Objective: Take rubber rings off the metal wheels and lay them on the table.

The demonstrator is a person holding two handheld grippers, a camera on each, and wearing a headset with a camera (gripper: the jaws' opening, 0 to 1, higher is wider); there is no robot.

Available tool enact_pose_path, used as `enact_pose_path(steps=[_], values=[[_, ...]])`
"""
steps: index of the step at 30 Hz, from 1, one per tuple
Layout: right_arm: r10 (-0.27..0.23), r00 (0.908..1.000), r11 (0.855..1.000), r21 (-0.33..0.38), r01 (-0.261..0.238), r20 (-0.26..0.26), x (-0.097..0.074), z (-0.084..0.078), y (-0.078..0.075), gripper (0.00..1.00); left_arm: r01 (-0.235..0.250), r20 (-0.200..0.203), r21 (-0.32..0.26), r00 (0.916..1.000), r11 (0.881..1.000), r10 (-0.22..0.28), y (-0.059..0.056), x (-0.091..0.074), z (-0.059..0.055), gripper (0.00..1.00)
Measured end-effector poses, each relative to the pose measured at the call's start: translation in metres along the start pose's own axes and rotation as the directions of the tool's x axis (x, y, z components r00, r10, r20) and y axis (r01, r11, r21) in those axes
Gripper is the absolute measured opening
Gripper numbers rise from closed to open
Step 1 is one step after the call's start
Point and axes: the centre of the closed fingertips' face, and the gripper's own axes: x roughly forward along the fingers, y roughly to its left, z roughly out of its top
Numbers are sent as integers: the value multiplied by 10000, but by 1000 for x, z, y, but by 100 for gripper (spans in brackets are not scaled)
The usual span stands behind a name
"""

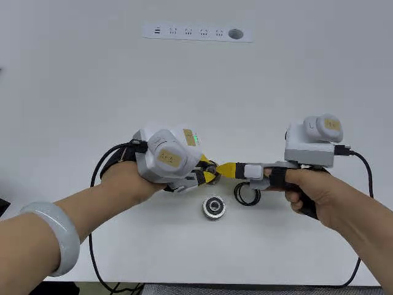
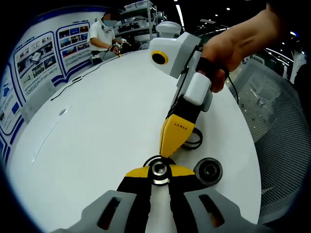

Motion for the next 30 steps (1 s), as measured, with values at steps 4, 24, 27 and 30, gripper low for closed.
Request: enact_pose_path(steps=[4,24,27,30], values=[[-124,9999,9999,-8,124,33,1,0,-3,2,-17,110,62,9999,10000,16,0,0,0,14],[-241,9997,9997,-49,241,-3,2,0,-5,2,-343,469,84,9983,9994,338,2,-12,3,28],[-198,9998,9998,-55,198,4,1,0,-3,2,-429,507,28,9978,9991,427,3,-14,1,31],[-154,9999,9999,-56,154,9,1,-1,-2,2,-467,508,-40,9976,9989,468,3,-15,-1,34]])
